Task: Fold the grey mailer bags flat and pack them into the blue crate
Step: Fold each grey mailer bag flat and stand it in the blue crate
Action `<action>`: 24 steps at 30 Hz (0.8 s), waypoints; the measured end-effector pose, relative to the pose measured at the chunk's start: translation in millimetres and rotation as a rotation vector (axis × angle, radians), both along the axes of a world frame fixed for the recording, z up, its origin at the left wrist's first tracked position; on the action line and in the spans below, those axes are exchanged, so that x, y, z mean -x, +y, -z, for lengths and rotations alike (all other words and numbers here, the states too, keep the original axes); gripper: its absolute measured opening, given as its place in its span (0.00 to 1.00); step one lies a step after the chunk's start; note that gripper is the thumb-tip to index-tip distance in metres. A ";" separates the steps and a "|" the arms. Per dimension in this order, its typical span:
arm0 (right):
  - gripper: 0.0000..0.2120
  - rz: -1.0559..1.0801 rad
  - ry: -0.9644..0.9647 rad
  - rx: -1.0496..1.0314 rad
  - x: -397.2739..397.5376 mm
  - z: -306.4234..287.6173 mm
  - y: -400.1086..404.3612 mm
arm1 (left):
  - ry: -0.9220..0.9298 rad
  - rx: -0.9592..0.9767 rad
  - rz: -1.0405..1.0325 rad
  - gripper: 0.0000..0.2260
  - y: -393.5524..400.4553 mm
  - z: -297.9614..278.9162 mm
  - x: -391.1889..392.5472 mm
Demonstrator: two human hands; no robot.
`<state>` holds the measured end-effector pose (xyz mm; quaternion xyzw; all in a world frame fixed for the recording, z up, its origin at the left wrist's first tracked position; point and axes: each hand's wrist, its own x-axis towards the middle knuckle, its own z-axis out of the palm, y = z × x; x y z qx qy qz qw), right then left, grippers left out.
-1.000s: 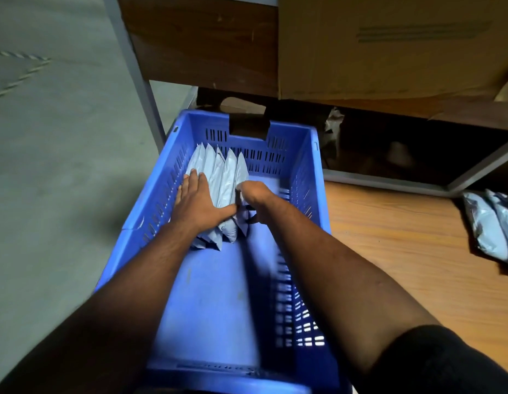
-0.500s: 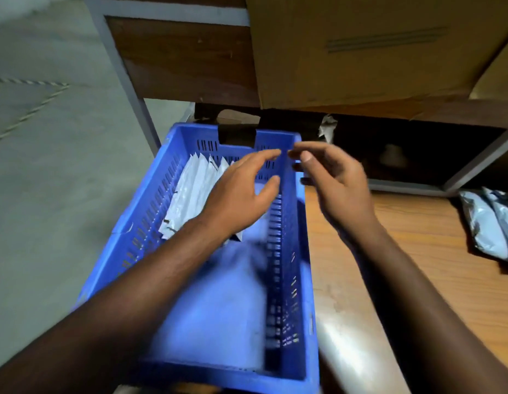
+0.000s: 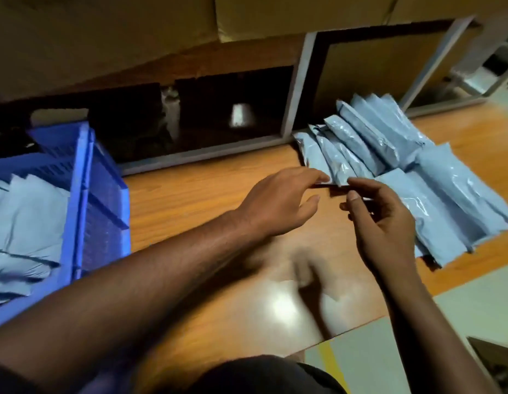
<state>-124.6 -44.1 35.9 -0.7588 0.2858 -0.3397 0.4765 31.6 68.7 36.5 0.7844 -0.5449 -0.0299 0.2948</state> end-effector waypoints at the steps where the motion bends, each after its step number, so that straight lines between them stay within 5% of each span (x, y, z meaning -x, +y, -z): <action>1: 0.06 0.043 0.065 0.016 12.0 11.9 -21.0 | 0.016 -0.026 0.018 0.18 -22.9 12.7 8.1; 7: 0.13 0.258 0.587 0.606 79.2 94.5 -130.6 | 0.085 -0.165 0.042 0.18 -128.1 82.6 61.3; 13: 0.30 0.196 0.901 0.601 85.1 108.9 -203.2 | 0.105 -0.172 0.003 0.18 -188.3 98.0 92.4; 18: 0.27 0.186 0.924 0.510 85.5 117.8 -229.9 | 0.093 -0.181 0.032 0.20 -208.5 96.0 97.8; 21: 0.15 0.179 0.806 0.514 90.2 113.5 -231.8 | 0.101 -0.197 0.045 0.21 -207.5 91.8 94.5; 24: 0.16 0.168 0.663 0.522 97.6 102.8 -222.4 | 0.097 -0.133 0.052 0.22 -194.4 82.6 89.0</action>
